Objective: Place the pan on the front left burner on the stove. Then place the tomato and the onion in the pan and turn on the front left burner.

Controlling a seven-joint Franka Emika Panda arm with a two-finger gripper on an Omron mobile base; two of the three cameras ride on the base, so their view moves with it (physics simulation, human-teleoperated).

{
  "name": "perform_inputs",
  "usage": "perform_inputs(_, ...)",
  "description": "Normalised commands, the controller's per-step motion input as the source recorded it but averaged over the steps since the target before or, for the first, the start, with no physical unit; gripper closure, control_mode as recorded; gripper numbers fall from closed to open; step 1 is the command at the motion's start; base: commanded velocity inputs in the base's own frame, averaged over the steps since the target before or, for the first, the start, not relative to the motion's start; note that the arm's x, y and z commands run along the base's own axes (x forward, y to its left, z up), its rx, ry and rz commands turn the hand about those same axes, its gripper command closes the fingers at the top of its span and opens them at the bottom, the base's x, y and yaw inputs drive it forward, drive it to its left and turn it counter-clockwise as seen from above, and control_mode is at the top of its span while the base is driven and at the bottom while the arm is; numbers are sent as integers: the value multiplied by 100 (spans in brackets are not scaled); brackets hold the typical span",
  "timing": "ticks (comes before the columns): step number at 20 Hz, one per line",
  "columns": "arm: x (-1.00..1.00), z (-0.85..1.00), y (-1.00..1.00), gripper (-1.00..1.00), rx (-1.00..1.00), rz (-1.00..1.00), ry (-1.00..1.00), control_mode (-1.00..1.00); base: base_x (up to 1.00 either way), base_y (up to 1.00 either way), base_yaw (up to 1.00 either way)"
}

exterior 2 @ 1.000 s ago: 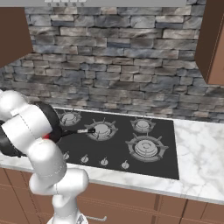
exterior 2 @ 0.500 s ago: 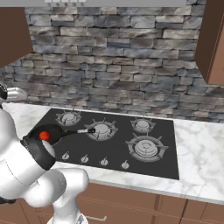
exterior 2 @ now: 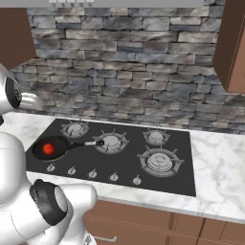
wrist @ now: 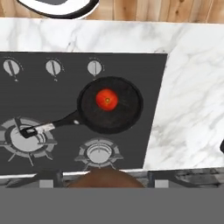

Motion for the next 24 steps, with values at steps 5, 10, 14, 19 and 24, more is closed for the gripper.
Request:
perform_inputs(5, -2, -12, -10, 100, 4, -5, 20, -100, 0, 0, 0)
perform_inputs(10, 2, -14, 0, 100, 0, 0, 27, -100, 0, 0, 0)
perform_inputs(14, 0, -10, 0, 100, 0, -5, 5, -100, 0, 0, 0)
perform_inputs(19, 0, -33, -3, 100, 0, -9, -1, -100, 0, 0, 0)
perform_inputs(24, 0, -53, -20, 100, 0, -4, -6, -100, 0, 0, 0)
